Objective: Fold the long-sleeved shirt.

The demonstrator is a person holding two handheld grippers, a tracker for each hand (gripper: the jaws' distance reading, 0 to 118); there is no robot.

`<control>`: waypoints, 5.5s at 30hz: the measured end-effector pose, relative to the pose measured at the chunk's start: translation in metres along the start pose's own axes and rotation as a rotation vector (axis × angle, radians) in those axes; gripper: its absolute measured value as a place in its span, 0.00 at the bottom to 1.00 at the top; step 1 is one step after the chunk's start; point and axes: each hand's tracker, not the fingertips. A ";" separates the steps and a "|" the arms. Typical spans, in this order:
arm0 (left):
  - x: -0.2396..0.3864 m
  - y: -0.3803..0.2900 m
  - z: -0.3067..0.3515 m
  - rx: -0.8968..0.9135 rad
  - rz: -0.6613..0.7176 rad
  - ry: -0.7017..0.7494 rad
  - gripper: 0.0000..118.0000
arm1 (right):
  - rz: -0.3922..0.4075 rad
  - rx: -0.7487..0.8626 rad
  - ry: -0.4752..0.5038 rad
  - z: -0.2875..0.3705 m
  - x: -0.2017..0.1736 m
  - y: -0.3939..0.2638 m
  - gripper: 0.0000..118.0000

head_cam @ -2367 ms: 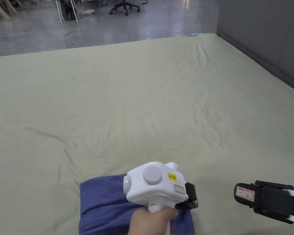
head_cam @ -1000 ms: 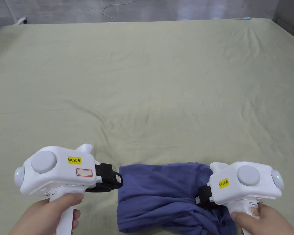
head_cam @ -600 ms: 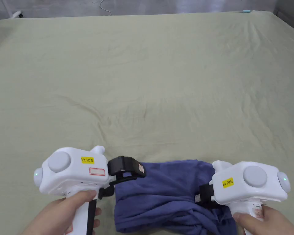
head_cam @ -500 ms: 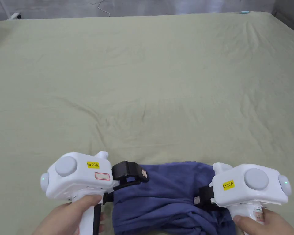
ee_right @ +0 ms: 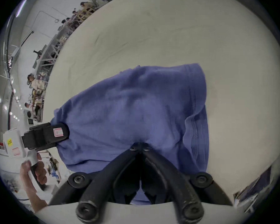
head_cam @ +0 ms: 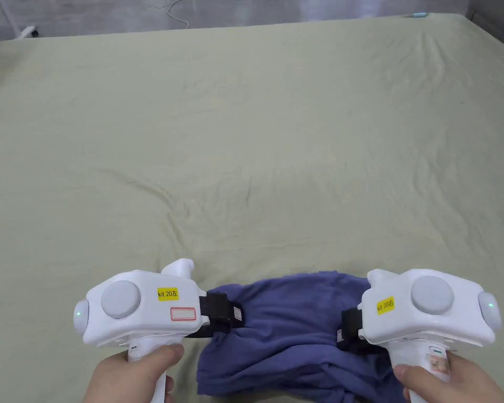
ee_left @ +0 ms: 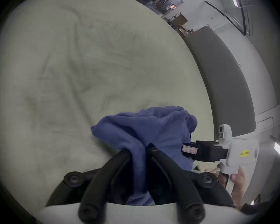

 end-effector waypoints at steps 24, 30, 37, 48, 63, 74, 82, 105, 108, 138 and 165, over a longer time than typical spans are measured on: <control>-0.231 0.048 0.280 0.156 0.171 0.378 0.06 | 0.320 0.093 0.408 0.026 -0.329 -0.076 0.00; -0.326 0.072 0.308 0.128 0.244 0.512 0.06 | 0.388 0.081 0.442 0.011 -0.374 -0.071 0.00; -0.366 0.071 0.293 0.139 0.245 0.755 0.86 | 0.400 0.043 0.484 -0.008 -0.378 -0.068 0.00; -0.240 0.052 0.323 0.424 0.266 0.634 0.94 | 0.363 0.119 0.466 0.049 -0.330 -0.055 0.00; 0.067 -0.001 0.364 0.846 -0.222 0.463 0.00 | 0.313 0.706 0.263 0.284 -0.162 -0.071 0.00; 0.242 -0.117 0.334 1.132 -0.433 0.435 0.00 | 0.405 1.144 0.012 0.392 -0.094 -0.139 0.00; 0.280 -0.171 0.314 1.147 -0.443 0.384 0.00 | 0.388 1.205 -0.053 0.406 -0.069 -0.167 0.00; 0.292 -0.176 0.315 1.147 -0.499 0.439 1.00 | 0.413 1.267 -0.054 0.413 -0.082 -0.161 1.00; 0.289 -0.165 0.327 1.191 -0.475 0.356 1.00 | 0.426 1.271 -0.091 0.412 -0.083 -0.160 1.00; 0.296 -0.167 0.331 1.152 -0.509 0.413 1.00 | 0.417 1.159 -0.031 0.409 -0.088 -0.162 1.00; 0.283 -0.172 0.334 1.152 -0.490 0.404 1.00 | 0.414 1.159 -0.045 0.403 -0.098 -0.168 1.00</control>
